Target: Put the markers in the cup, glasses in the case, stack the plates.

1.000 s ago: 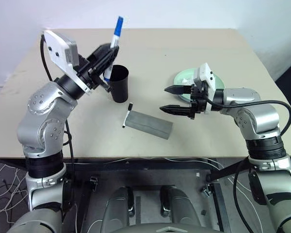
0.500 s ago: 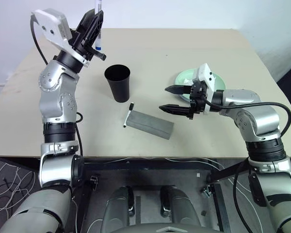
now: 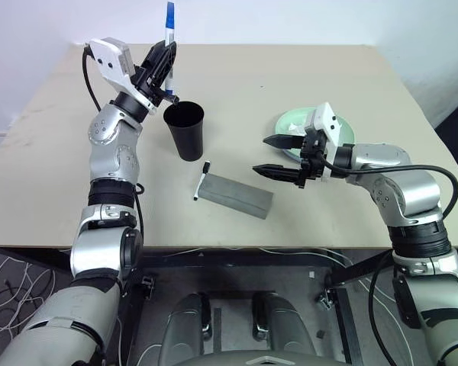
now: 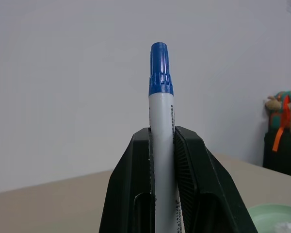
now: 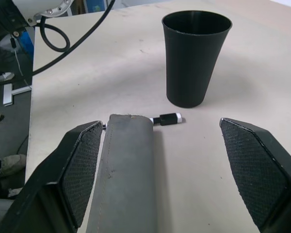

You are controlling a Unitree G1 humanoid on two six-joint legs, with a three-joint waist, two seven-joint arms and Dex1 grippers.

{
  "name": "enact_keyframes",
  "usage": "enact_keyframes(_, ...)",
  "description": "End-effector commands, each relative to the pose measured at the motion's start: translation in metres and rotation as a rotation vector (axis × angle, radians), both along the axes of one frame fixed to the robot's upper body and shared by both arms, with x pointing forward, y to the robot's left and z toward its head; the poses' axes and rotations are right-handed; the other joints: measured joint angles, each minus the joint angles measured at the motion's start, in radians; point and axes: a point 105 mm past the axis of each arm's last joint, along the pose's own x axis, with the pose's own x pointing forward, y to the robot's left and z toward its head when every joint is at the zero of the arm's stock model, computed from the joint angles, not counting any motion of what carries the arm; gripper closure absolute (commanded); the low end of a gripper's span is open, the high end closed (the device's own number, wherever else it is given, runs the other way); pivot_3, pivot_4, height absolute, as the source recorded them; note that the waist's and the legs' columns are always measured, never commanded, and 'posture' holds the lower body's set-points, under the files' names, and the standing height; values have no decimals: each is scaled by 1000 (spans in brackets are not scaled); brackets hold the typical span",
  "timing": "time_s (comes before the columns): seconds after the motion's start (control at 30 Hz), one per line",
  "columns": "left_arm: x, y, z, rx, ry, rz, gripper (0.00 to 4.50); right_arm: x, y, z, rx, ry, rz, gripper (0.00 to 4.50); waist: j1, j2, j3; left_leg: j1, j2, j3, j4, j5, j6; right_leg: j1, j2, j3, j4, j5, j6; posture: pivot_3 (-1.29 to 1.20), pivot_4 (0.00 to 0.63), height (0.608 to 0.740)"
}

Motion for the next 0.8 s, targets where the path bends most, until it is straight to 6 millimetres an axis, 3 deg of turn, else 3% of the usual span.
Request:
enact_keyframes(0.03, -2, -3, 10, -8, -42, -10, 4214, -3, -3, 17, 9, -86, -8, 407, 0, 0, 0, 0, 0, 0, 0, 0, 0, 0, 0, 0, 0, 0, 0, 0, 150, 713)
enact_keyframes(0.6, -2, -8, -6, -45, -12, -63, 4214, -1, -6, 18, 4, -105, -31, 407, -1, 0, 0, 0, 0, 0, 0, 0, 0, 0, 0, 0, 1, 0, 0, 0, 150, 713)
enact_keyframes(0.8, -5, -7, -7, -41, -26, -69, 2273, 1, -7, 13, -19, -104, -43, 407, 0, 0, 0, 0, 0, 0, 0, 0, 0, 0, 0, 0, 1, 0, 0, 0, 150, 713)
